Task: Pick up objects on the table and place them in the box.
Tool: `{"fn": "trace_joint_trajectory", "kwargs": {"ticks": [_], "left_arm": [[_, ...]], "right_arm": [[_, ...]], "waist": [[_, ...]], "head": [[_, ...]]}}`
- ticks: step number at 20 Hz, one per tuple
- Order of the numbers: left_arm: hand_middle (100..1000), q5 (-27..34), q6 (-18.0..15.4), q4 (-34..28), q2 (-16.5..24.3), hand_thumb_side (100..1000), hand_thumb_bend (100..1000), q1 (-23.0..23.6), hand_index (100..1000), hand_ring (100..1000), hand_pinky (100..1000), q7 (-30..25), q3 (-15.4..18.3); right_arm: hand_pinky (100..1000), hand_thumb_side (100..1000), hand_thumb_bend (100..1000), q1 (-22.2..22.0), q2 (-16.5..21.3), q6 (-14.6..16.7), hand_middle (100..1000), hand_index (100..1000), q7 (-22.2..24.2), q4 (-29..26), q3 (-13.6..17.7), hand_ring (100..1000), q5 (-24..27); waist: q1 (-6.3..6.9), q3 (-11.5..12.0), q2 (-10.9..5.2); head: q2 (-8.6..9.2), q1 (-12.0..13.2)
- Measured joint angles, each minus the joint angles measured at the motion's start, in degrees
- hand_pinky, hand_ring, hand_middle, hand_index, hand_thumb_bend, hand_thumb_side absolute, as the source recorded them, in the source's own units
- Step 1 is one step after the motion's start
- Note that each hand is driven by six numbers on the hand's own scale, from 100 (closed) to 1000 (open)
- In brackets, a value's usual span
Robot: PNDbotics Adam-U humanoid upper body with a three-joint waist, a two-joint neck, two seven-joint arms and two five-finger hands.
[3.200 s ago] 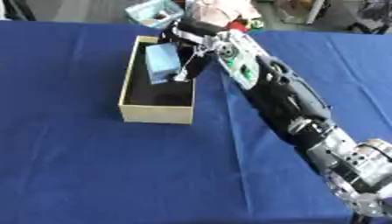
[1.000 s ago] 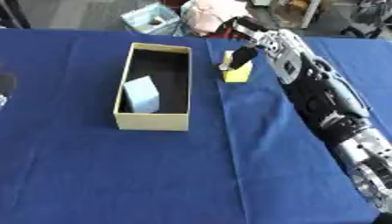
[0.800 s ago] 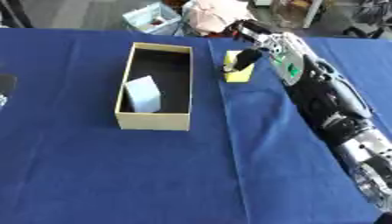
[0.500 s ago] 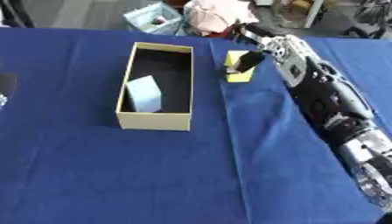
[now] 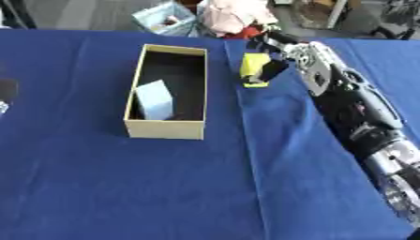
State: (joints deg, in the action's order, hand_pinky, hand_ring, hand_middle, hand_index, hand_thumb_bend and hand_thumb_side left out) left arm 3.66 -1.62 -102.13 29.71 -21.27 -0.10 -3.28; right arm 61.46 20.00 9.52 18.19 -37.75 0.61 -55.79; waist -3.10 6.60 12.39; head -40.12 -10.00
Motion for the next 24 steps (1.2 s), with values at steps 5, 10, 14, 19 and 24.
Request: {"fn": "trace_joint_trajectory", "kwargs": {"ticks": [5,10,14,19,24], "left_arm": [[583,0.0,0.01,-0.01,0.0,299,421,-0.01,800,566,560,0.0,0.0],[583,-0.03,0.01,-0.02,0.0,302,423,-0.11,800,566,559,-0.01,-0.01],[583,-0.11,0.03,-0.02,-0.01,303,424,-0.26,800,565,558,0.0,-0.01],[584,-0.13,0.04,-0.03,-0.01,306,427,-0.3,800,565,557,0.01,-0.01],[584,-0.13,0.1,-0.03,-0.01,311,432,-0.37,799,565,557,0.07,-0.01]], "right_arm": [[783,232,510,-0.04,0.14,-0.7,818,854,-0.54,0.79,0.47,828,-0.55],[780,173,466,-0.21,0.16,-1.33,819,852,-1.05,1.31,0.81,824,-0.97],[764,100,393,-0.25,0.17,-1.74,792,833,-1.5,1.46,1.0,798,-1.54],[720,100,298,-0.44,0.17,-1.75,631,728,-2.61,1.52,1.13,704,-1.65],[670,100,228,-0.5,0.23,-1.06,503,634,-5.94,0.97,1.06,619,-1.67]], "waist": [[0.22,0.0,0.15],[0.24,0.14,0.43],[0.36,0.23,0.68],[0.41,0.3,0.7],[0.41,-0.04,0.79]], "head": [[0.0,-0.07],[0.0,-0.27],[-0.01,-0.33],[-0.02,-0.5],[-0.03,-0.58]]}}
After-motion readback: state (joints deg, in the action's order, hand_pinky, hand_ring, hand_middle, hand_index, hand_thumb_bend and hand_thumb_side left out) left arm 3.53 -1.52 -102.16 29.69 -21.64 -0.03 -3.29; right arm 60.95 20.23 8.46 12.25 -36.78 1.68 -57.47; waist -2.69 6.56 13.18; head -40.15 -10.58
